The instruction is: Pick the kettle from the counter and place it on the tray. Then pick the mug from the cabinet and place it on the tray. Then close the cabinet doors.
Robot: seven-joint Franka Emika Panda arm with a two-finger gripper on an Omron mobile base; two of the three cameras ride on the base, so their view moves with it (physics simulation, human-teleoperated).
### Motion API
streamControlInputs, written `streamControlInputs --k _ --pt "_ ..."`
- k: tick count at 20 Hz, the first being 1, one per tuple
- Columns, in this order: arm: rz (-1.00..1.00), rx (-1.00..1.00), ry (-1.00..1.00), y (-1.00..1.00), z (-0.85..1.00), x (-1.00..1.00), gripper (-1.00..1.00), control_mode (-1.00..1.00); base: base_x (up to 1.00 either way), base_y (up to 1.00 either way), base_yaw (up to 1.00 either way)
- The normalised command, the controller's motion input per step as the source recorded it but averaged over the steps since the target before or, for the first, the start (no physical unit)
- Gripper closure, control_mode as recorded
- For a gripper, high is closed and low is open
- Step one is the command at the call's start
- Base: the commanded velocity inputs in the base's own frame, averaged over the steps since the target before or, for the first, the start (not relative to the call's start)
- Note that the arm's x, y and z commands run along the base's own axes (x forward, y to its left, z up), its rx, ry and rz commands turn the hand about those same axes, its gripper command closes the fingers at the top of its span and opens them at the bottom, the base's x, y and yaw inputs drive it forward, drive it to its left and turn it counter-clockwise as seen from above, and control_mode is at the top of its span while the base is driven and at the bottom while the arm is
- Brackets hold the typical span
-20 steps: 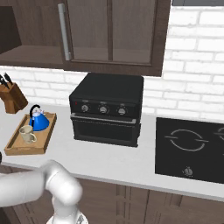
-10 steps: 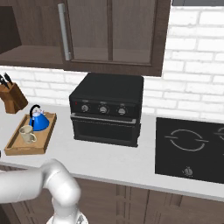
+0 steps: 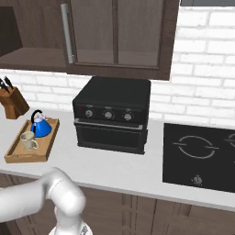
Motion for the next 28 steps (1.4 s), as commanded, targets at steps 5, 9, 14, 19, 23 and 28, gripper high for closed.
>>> streamControlInputs --k 5,9,14,19,23,28 --pt "-0.11 0.03 -0.02 -0.01 -0.08 0.07 -1.0 -1.0 0.0 0.0 0.0" --pt "-0.15 0.06 -0.04 -0.12 0.01 0.14 -1.0 -1.0 0.0 0.0 0.0" --pt "-0.15 0.1 0.0 -0.16 0.13 0.07 -1.0 -1.0 0.0 0.0 0.0" --pt "-0.16 0.06 0.0 -0.44 0.11 0.03 -1.0 -1.0 0.0 0.0 0.0" --pt "-0.17 0.03 0.0 -0.72 0.06 0.12 -1.0 -1.0 0.0 0.0 0.0" --pt "-0.13 0.03 0.0 -0.85 0.02 0.22 -1.0 -1.0 0.0 0.0 0.0"
